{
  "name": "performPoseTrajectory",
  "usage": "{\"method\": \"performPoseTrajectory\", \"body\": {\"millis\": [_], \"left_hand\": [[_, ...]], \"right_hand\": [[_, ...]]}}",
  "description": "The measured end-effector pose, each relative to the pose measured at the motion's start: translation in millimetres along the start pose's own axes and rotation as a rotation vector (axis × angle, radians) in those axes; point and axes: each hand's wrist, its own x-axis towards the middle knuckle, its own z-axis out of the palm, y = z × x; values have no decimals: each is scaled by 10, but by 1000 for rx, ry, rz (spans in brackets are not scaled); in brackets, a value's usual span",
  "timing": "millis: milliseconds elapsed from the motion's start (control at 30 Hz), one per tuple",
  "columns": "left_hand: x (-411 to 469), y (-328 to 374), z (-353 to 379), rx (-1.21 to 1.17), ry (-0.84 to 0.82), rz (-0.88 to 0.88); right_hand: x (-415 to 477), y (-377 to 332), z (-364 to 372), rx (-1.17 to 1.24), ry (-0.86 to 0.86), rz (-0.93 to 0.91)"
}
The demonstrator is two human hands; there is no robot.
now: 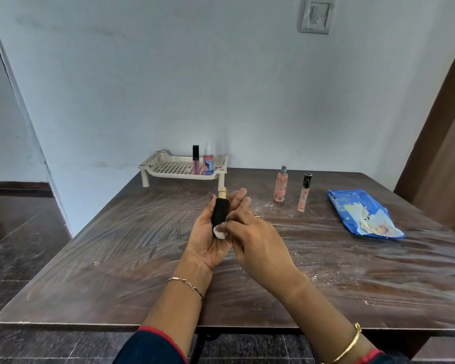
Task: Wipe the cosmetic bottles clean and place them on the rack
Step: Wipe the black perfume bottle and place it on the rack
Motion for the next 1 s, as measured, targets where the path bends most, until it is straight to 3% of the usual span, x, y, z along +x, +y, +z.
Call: {"method": "performPoseTrajectory", "body": {"millis": [300,567,700,867,1000], "left_hand": [[-56,-37,81,2,0,43],[-20,-23,62,-31,-30,5],[-3,-1,67,-10,56,78],[8,28,54,-68,153,99],[57,103,65,17,246,159]], "right_hand": [[240,45,-65,-38,181,209],[-32,33,-7,-107,-49,-61],[-105,123,-24,-80,-137,-167],[-60,281,17,205,29,33],[93,355,81,281,-14,111]]}}
